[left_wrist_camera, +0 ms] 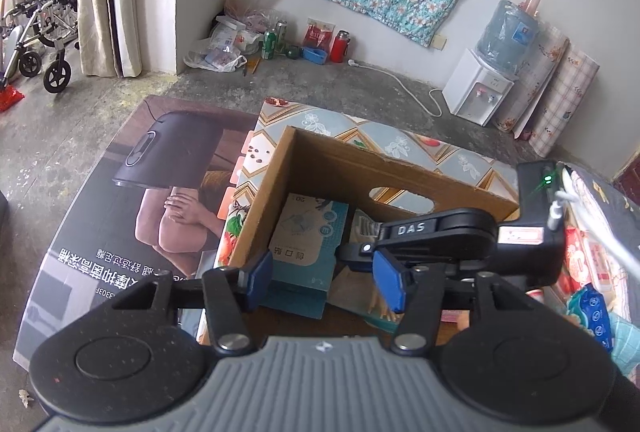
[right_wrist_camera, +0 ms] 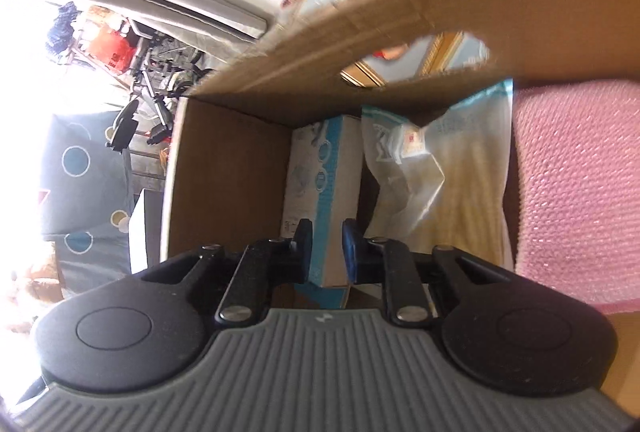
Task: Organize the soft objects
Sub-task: 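Lower the blue package into the box and open the right gripper, then move both grippers from the box to the pile of soft items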
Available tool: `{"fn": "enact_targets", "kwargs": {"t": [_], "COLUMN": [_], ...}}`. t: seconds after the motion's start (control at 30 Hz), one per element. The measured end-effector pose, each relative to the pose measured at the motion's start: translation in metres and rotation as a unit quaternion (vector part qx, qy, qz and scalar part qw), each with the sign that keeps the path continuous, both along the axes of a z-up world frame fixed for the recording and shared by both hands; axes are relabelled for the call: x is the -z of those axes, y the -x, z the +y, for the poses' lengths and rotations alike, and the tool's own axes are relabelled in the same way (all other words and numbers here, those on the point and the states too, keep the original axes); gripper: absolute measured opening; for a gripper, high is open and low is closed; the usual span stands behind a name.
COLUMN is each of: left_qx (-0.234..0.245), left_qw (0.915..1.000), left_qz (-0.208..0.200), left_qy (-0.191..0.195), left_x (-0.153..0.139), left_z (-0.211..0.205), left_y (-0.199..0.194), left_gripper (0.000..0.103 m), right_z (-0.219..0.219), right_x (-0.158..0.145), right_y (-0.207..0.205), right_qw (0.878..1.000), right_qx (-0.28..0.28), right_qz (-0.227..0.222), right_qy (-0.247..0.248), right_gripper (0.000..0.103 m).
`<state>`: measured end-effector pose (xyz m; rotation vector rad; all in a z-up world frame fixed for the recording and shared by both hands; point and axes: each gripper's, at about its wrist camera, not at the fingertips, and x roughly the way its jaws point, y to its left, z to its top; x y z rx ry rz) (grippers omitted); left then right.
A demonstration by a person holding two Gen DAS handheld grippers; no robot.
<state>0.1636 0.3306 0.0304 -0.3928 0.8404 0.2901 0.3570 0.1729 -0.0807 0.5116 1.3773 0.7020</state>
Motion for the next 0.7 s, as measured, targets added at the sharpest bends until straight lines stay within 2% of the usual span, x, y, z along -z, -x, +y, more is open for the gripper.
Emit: {"fn": "enact_targets", "kwargs": {"t": [0.1, 0.17, 0.23, 0.27, 0.37, 0.43, 0.53, 0.7], "left_qx": [0.007, 0.020, 0.036, 0.043, 0.062, 0.078, 0.101, 0.144], "left_qw": [0.9998, 0.9990, 0.9973, 0.9965, 0.9943, 0.9928, 0.9890, 0.9797], "left_qz": [-0.019, -0.040, -0.064, -0.072, -0.087, -0.090, -0.105, -0.132], "left_qy": [-0.001, -0.002, -0.002, -0.003, -0.005, 0.007, 0.026, 0.045], "left_x": [-0.010, -0.020, -0.028, -0.030, -0.033, -0.031, -0.027, -0.016], "left_z": [-0.012, -0.028, -0.045, -0.054, -0.085, -0.105, -0.135, -0.190], "left_y": [0.011, 0.022, 0.034, 0.039, 0.051, 0.057, 0.065, 0.070], "left_gripper": [0.066, 0.078, 0.087, 0.092, 0.096, 0.097, 0.098, 0.100], "right_z": [-0.020, -0.042, -0.070, -0.083, -0.136, -0.173, -0.230, -0.318], "right_x": [-0.032, -0.053, -0.072, -0.080, -0.094, -0.102, -0.111, -0.118], "right_y": [0.010, 0.025, 0.043, 0.054, 0.081, 0.099, 0.129, 0.169], "right_qw": [0.999, 0.997, 0.995, 0.993, 0.988, 0.984, 0.976, 0.960], "right_qx": [0.002, 0.007, 0.014, 0.019, 0.036, 0.052, 0.077, 0.115], "right_qz": [-0.031, -0.057, -0.083, -0.099, -0.130, -0.153, -0.198, -0.257], "right_qy": [-0.027, -0.049, -0.059, -0.066, -0.072, -0.071, -0.056, -0.002], "right_gripper": [0.028, 0.036, 0.051, 0.054, 0.065, 0.073, 0.079, 0.080]}}
